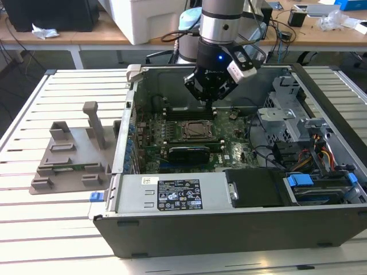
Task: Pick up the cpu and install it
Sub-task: 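Install the first cpu locking lever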
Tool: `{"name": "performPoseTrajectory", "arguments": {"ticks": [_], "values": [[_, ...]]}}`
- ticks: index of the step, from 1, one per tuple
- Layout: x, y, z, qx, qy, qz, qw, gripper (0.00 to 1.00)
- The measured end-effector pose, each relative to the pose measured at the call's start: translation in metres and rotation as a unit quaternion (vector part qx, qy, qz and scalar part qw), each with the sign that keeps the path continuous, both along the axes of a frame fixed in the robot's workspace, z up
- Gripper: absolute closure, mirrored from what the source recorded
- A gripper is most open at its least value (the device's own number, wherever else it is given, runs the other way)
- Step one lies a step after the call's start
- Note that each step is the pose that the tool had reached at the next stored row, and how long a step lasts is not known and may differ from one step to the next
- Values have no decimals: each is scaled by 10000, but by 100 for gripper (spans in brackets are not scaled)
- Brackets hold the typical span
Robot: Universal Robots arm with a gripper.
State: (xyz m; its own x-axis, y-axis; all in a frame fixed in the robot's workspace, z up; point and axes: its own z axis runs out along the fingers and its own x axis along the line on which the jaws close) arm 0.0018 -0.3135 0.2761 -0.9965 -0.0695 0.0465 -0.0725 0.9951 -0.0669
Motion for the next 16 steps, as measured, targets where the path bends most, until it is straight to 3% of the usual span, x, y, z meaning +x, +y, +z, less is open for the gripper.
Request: {"name": "performPoseTrajectory", "arguments": {"ticks": [2, 3, 16], "values": [[0, -4, 0, 155, 0, -1, 9999, 89], [0, -7, 0, 209, 0, -1, 9998, 89], [-1, -7, 0, 226, 0, -1, 9997, 89]]}}
